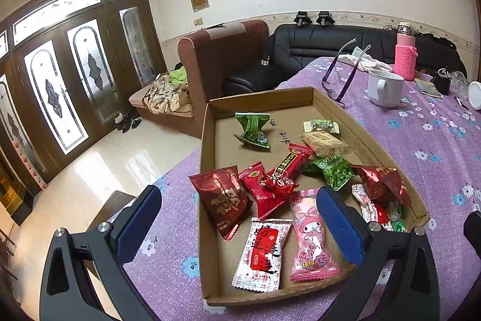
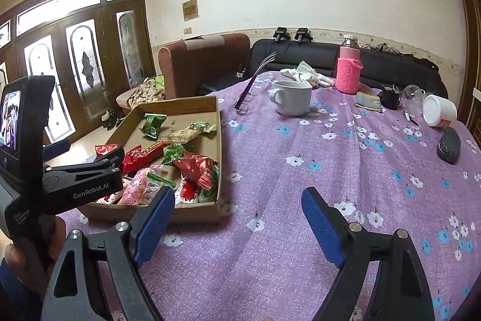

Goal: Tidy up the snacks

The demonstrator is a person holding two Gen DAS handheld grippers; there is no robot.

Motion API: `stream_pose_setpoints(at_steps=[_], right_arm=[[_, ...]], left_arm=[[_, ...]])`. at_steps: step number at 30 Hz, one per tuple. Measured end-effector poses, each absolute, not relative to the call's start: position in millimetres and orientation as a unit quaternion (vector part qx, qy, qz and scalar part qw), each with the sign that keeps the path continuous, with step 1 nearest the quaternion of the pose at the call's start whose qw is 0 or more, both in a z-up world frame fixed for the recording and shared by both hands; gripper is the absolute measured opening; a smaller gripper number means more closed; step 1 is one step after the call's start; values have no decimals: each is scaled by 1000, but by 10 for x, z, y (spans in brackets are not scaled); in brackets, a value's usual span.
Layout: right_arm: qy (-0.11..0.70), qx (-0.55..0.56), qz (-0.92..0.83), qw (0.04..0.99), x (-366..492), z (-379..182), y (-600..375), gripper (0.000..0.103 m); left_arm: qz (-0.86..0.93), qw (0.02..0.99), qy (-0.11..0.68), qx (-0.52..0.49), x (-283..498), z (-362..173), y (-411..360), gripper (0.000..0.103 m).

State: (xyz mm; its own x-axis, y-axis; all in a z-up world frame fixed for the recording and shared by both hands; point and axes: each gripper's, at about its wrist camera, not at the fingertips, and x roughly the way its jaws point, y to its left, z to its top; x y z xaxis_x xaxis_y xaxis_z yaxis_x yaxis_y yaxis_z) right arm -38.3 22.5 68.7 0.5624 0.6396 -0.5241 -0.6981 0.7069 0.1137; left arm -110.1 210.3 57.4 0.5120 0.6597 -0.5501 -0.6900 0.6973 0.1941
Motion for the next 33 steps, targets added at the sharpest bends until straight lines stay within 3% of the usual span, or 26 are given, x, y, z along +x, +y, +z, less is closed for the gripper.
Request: stream_pose_setpoints(at_steps=[33], right_arm=[[273,-64,374,884,-384,678,235,90]], left_arm=[[390,868,306,-23,-1075,564,2117,103]])
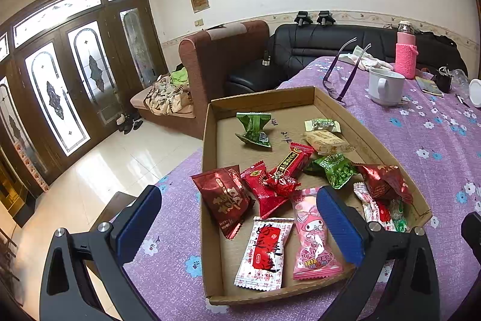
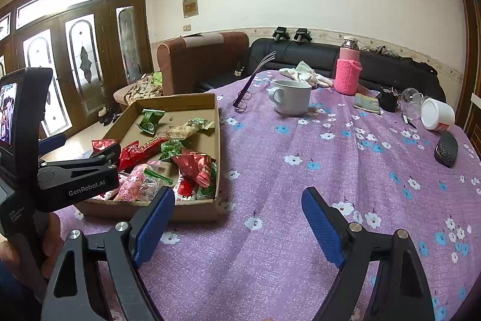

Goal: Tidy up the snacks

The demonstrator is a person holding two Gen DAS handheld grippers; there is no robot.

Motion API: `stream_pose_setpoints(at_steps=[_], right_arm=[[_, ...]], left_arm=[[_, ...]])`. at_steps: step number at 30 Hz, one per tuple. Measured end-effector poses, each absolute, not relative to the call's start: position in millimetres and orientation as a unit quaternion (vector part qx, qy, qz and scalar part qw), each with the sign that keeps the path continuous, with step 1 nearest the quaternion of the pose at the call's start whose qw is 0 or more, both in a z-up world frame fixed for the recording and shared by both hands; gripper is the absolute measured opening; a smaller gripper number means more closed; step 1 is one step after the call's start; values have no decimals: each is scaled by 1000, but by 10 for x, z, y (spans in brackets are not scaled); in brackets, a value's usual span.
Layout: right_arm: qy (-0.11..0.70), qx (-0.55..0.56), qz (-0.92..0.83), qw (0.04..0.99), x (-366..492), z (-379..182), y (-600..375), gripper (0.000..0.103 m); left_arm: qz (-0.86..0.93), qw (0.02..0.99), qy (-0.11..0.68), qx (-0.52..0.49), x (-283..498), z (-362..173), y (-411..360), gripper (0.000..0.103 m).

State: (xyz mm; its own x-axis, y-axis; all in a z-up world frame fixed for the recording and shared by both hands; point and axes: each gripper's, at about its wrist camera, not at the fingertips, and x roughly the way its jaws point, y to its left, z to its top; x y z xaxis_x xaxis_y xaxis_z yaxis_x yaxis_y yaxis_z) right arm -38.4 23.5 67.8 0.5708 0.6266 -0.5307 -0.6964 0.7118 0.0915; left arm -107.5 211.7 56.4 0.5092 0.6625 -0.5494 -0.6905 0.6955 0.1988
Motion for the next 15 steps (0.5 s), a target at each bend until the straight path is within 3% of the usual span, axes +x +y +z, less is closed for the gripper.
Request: stream_pose_setpoints(at_steps=[15], right_arm=[[276,-68,372,884,-362,670,253,90]], left_arm=[[389,868,307,-22,-1073,564,2117,103]])
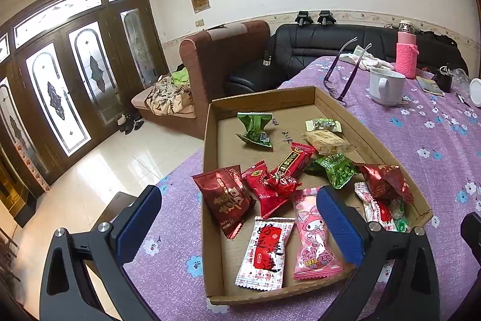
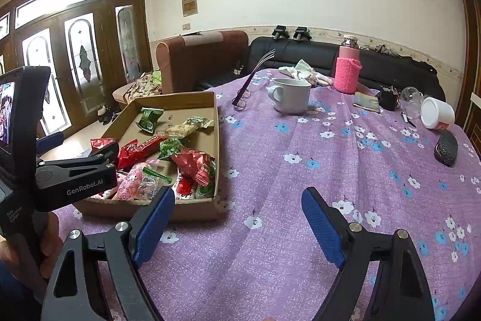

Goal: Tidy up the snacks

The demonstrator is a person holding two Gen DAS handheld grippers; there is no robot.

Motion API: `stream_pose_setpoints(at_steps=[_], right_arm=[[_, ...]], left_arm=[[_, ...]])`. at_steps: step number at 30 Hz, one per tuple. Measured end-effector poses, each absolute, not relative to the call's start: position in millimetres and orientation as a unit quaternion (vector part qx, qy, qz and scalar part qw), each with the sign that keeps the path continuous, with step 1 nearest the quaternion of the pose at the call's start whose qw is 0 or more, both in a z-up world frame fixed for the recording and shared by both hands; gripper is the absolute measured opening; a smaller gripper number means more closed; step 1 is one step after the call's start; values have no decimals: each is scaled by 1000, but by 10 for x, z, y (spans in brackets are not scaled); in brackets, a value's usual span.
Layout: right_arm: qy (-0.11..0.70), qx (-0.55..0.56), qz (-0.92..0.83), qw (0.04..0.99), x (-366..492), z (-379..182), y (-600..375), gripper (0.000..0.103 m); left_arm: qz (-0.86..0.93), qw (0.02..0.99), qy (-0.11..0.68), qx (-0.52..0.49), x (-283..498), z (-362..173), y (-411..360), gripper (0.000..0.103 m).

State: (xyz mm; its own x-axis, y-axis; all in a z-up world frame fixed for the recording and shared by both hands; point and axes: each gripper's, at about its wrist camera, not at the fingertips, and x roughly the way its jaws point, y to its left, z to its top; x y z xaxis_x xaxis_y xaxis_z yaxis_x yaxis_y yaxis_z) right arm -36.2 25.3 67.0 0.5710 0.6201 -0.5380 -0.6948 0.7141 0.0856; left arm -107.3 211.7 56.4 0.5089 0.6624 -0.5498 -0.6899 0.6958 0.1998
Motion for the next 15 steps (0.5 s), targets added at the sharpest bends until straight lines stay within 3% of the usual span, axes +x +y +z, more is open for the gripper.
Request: stream_pose_setpoints(at_steps=[15], right_arm=[[275,-69,366,887,-354,658,257,90]], left_arm=[[401,863,307,-4,-1164,584,2121,103]])
